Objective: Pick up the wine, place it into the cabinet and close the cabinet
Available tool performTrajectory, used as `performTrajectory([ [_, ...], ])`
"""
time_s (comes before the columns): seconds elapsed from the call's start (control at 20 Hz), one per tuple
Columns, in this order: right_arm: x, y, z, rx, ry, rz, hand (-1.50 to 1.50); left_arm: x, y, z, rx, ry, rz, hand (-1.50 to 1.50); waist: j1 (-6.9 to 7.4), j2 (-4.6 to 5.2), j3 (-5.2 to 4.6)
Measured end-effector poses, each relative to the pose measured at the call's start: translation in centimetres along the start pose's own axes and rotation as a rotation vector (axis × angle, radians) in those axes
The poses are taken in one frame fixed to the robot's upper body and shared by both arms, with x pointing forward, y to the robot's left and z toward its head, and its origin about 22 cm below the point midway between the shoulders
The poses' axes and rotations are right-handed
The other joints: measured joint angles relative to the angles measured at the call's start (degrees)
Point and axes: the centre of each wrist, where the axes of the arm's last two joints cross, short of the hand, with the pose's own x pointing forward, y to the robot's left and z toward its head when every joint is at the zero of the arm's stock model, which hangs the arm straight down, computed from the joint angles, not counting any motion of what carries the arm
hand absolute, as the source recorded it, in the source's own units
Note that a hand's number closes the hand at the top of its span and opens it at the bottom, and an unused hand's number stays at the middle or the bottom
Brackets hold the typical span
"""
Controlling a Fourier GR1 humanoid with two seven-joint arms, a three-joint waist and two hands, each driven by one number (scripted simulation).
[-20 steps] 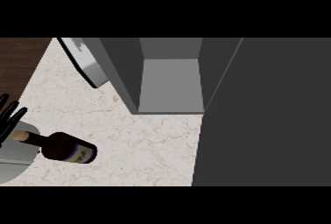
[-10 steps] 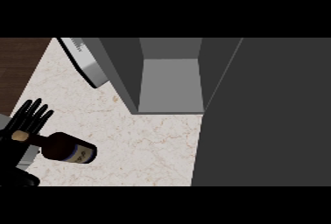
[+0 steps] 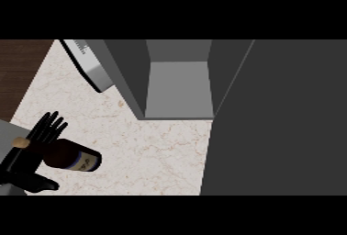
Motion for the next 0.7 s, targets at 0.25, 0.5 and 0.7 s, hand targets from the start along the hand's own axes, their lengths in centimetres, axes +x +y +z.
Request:
performTrajectory([
  [0.25, 0.4, 0.1, -0.4, 0.003, 0.004, -0.007, -1.50, -2.7, -0.4, 0.5, 0.020, 0.046, -0.005, -1.50, -0.05, 0.02, -0.02],
  [0.5, 0.4, 0.1, -0.2, 0.004, 0.009, -0.008, -1.50, -4.5, -0.5, 0.5, 0.028, 0.083, -0.003, -1.50, -0.27, 0.04, -0.05],
  [0.7, 0.3, 0.2, 0.0, 0.009, 0.010, -0.007, -1.50, -5.6, -1.0, 0.2, 0.040, 0.094, 0.045, -1.50, -0.39, 0.03, -0.05],
])
